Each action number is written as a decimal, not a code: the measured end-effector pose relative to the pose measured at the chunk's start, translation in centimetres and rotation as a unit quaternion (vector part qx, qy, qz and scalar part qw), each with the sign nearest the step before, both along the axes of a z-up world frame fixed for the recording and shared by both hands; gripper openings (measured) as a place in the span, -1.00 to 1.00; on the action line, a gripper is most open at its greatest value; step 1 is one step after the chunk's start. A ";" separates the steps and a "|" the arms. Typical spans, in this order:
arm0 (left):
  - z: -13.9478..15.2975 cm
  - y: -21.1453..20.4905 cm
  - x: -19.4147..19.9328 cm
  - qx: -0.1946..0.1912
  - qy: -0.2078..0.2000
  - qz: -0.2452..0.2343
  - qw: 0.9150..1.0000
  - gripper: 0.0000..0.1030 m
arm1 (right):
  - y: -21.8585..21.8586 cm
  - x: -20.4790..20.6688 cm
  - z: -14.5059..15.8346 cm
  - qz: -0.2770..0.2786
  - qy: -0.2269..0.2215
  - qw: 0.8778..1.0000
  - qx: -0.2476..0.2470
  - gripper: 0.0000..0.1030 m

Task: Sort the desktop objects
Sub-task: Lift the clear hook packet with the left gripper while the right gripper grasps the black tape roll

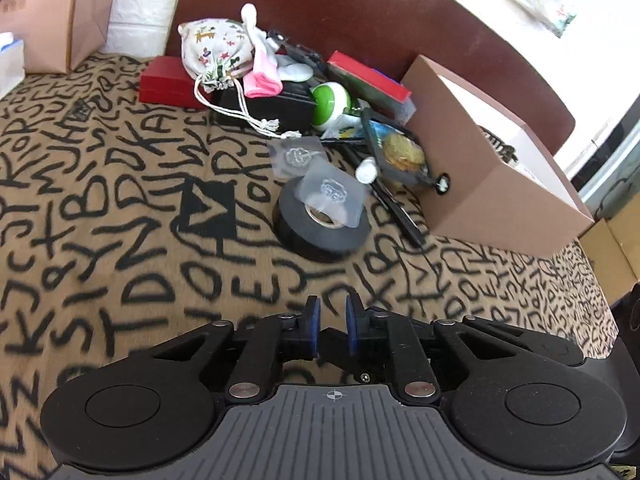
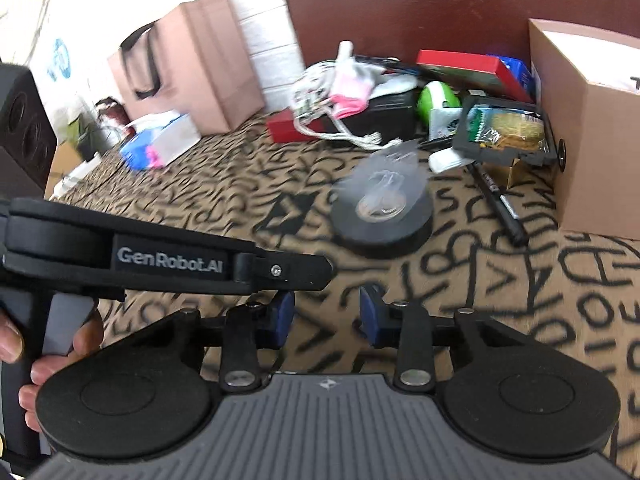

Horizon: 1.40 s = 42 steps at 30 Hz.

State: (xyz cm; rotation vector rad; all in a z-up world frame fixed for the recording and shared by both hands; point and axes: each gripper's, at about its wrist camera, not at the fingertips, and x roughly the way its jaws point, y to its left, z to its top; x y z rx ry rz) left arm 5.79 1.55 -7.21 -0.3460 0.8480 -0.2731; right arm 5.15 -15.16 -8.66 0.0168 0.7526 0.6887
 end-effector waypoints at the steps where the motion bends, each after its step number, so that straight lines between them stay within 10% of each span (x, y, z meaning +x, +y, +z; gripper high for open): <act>1: 0.1 0.0 -0.3 -0.003 -0.001 0.000 1.000 -0.37 | 0.0 -0.8 0.2 0.003 -0.005 1.000 -0.002 -0.20; 9: 1.7 -0.1 0.3 0.017 -0.044 0.020 0.999 0.19 | -0.6 -1.6 1.7 -0.015 -0.045 0.999 -0.008 0.07; 42: -0.4 -0.5 10.4 0.012 -0.031 -0.002 0.999 -0.14 | 1.1 8.2 -0.7 -0.050 -0.063 0.997 -0.016 -0.07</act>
